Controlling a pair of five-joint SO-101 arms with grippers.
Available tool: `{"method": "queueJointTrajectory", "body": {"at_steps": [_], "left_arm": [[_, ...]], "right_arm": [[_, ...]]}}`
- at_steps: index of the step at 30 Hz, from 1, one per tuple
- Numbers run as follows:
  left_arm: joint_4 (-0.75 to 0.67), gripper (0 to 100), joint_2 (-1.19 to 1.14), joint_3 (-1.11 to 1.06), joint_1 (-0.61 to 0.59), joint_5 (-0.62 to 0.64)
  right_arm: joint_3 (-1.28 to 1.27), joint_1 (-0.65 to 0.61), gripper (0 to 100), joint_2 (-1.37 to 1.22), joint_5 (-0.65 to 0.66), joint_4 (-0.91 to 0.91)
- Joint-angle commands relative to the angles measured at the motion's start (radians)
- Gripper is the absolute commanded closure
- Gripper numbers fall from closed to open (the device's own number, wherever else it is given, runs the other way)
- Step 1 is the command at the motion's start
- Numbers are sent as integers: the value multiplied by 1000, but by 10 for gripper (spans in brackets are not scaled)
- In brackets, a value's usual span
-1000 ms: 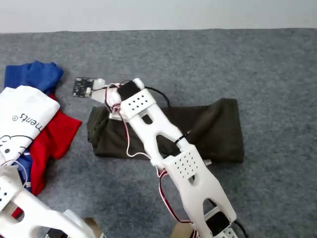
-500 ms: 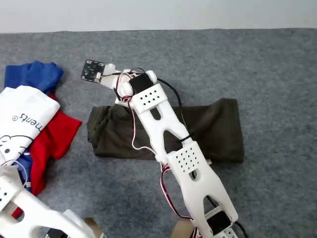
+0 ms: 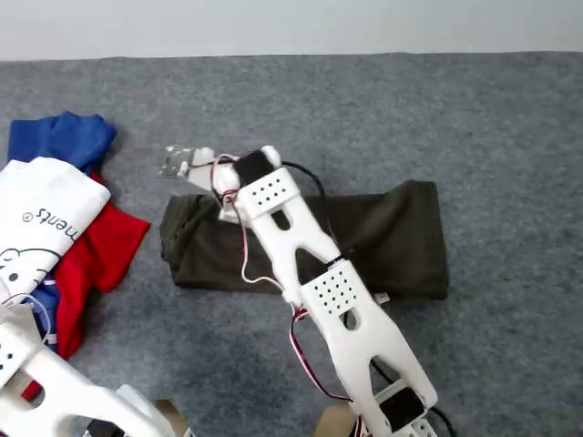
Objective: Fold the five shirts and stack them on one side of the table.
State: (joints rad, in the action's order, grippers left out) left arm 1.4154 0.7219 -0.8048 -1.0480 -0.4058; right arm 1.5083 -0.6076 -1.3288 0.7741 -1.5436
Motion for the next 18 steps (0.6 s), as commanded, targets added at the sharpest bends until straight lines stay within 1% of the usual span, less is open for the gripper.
{"method": "queueJointTrajectory", "body": {"at_steps": [1,10,14,18], "left_arm": [[-14,996,18,4,6,-5],[-15,996,18,4,6,-5],[-14,996,18,5,6,-5],[-12,996,18,12,6,-5]], "right_arm": [[43,21,987,39,12,25],[155,-18,987,99,8,13],[176,-47,987,140,8,-38],[176,-73,987,206,6,-128]]}}
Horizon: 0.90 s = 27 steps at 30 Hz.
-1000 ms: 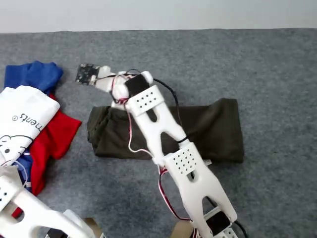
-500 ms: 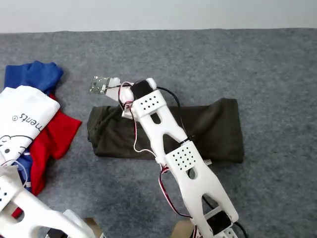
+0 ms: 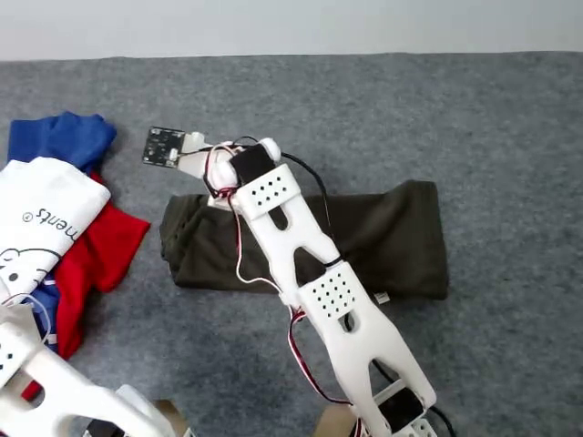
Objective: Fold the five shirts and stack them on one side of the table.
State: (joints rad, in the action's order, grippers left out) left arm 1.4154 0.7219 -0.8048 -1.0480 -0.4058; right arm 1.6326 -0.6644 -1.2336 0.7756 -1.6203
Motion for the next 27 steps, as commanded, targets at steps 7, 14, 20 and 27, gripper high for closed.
{"method": "queueJointTrajectory", "body": {"at_steps": [7,14,20,27], "left_arm": [[66,996,20,87,6,-3],[226,995,20,335,28,-3],[336,996,20,478,133,46],[336,996,20,524,222,147]], "right_arm": [[52,2,987,228,-160,-176],[51,124,987,321,-328,-179],[-109,245,988,429,-430,-180],[-494,389,984,572,-493,-176]]}}
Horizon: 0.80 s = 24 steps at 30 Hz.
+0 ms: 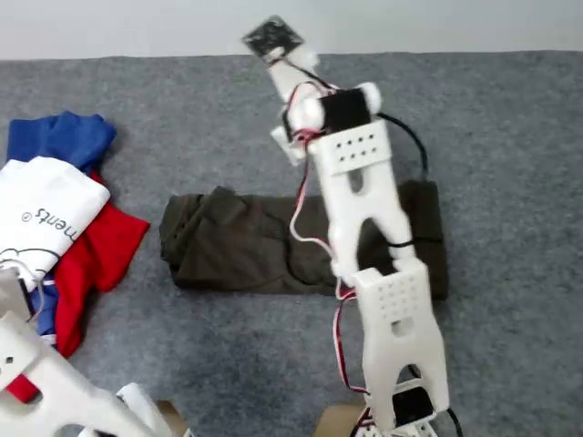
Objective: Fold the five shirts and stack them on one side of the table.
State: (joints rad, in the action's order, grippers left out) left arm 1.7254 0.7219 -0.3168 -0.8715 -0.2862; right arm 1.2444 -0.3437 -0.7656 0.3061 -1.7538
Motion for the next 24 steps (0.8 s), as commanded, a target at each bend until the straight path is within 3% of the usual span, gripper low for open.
{"method": "queueJointTrajectory", "body": {"at_steps": [1,9,13,17,24], "left_arm": [[26,996,20,36,66,41],[26,996,17,31,290,130],[26,996,11,30,384,147],[11,996,11,28,413,144],[-46,996,11,-81,408,83]], "right_arm": [[-143,94,983,119,-28,-42],[-428,228,978,275,-129,-44],[-595,272,868,346,-180,-42],[-698,321,794,355,-206,-36],[-749,390,787,257,-238,27]]}}
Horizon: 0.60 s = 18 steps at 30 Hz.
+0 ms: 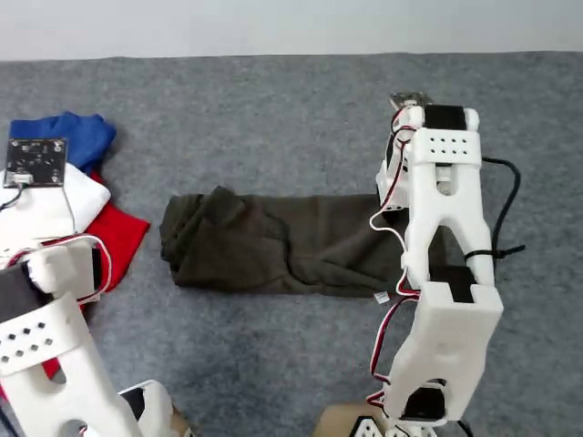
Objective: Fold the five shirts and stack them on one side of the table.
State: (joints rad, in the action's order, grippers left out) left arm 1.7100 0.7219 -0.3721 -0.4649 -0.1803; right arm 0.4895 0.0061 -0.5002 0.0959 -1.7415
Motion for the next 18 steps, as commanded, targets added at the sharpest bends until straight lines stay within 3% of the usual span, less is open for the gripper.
{"method": "queueJointTrajectory", "body": {"at_steps": [1,18], "left_arm": [[-37,996,11,-42,2,-31],[-52,996,11,-77,0,-49]], "right_arm": [[6,56,787,-27,-34,21],[6,96,786,-206,3,168]]}}
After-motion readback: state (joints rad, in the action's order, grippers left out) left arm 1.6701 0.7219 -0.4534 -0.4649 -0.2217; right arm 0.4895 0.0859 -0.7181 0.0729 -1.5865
